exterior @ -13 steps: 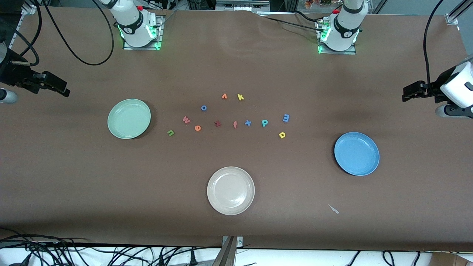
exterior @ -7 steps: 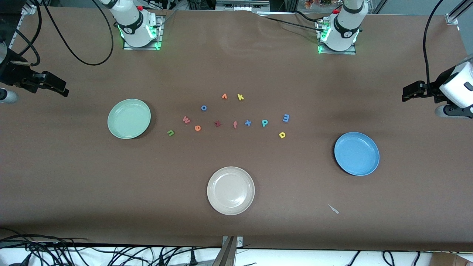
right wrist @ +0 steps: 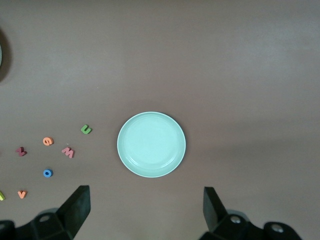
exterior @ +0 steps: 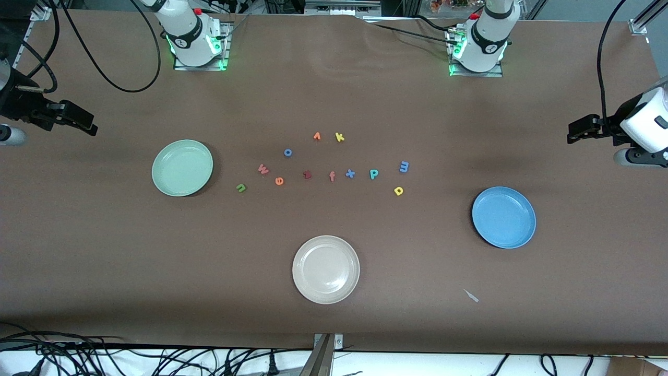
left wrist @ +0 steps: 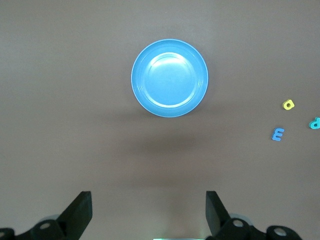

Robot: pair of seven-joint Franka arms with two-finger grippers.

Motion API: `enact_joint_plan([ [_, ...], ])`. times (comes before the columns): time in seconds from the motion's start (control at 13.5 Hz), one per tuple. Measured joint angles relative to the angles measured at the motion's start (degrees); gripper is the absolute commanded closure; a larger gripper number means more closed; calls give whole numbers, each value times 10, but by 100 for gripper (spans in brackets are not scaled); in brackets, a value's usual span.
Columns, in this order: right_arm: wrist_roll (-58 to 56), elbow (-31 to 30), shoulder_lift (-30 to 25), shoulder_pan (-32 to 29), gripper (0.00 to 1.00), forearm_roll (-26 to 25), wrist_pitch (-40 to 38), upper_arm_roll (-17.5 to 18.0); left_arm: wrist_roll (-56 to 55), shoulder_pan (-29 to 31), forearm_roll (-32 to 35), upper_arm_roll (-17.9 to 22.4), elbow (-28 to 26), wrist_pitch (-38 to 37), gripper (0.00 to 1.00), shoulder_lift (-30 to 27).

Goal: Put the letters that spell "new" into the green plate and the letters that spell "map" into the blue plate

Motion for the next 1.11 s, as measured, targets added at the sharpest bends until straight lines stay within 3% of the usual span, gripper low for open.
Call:
enact_joint_plan([
  [1.11, 0, 0, -1, 1, 0, -1, -16, 11, 0, -5, 0, -1, 0, 1, 0, 0],
])
